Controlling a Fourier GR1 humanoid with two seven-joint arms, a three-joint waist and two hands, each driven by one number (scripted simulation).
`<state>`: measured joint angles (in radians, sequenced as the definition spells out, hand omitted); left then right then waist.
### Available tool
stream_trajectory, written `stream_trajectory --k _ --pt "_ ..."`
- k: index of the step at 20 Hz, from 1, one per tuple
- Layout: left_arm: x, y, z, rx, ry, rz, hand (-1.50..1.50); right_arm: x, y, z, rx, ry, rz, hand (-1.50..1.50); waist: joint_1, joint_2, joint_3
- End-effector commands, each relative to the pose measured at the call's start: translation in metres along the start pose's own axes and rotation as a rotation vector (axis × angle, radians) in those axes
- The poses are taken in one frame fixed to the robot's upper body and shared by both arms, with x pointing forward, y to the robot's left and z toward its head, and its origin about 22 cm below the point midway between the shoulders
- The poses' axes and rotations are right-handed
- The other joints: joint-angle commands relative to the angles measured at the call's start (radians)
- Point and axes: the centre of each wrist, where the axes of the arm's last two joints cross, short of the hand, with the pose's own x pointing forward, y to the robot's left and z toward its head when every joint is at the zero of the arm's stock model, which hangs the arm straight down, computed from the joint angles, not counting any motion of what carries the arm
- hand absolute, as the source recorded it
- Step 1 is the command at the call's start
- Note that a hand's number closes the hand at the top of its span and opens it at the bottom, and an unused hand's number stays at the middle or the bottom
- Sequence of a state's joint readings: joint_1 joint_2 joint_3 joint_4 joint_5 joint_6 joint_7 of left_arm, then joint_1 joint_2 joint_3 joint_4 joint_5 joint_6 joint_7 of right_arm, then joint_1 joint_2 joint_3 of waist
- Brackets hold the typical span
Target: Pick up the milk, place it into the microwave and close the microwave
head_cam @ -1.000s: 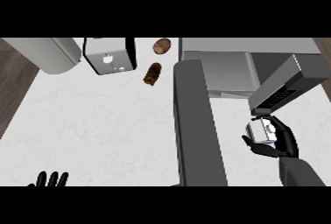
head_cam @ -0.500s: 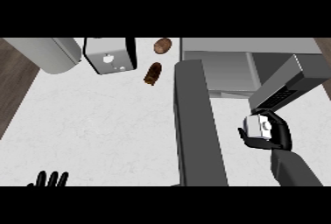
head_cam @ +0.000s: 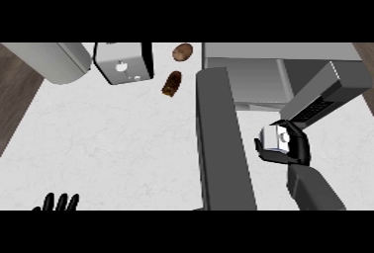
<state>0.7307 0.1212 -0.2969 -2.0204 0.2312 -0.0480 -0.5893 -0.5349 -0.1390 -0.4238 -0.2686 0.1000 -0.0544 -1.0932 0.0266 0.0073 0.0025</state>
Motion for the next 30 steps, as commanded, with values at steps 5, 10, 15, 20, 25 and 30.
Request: stream_trajectory --k 5,10,15,20,25,30 --pt "0.017 0.004 0.005 0.014 -0.013 -0.005 -1.50 0.004 -0.002 0.002 0.005 -0.132 0.023 1.50 -0.020 -0.009 -0.002" --pt "0.007 0.012 0.017 -0.008 0.029 0.009 -1.50 0.017 -0.007 0.012 0.023 -0.134 0.019 1.50 -0.036 -0.015 -0.004" --pt "0.020 0.009 0.021 0.019 0.009 -0.012 -1.50 0.036 -0.025 0.046 0.061 -0.067 0.031 1.50 -0.047 -0.021 -0.005" --pt "0.019 0.005 0.018 0.024 -0.010 -0.008 -1.50 0.079 -0.023 0.040 0.120 -0.107 -0.058 1.50 -0.037 -0.015 -0.004" --pt "0.005 -0.005 0.026 0.042 0.008 0.001 -1.50 0.095 0.007 0.041 0.124 -0.095 -0.290 1.50 -0.028 -0.012 -0.003" --pt "0.010 0.027 0.008 0.032 0.009 0.006 -1.50 0.112 0.040 0.034 0.087 -0.115 -0.213 1.50 -0.023 -0.008 -0.003"
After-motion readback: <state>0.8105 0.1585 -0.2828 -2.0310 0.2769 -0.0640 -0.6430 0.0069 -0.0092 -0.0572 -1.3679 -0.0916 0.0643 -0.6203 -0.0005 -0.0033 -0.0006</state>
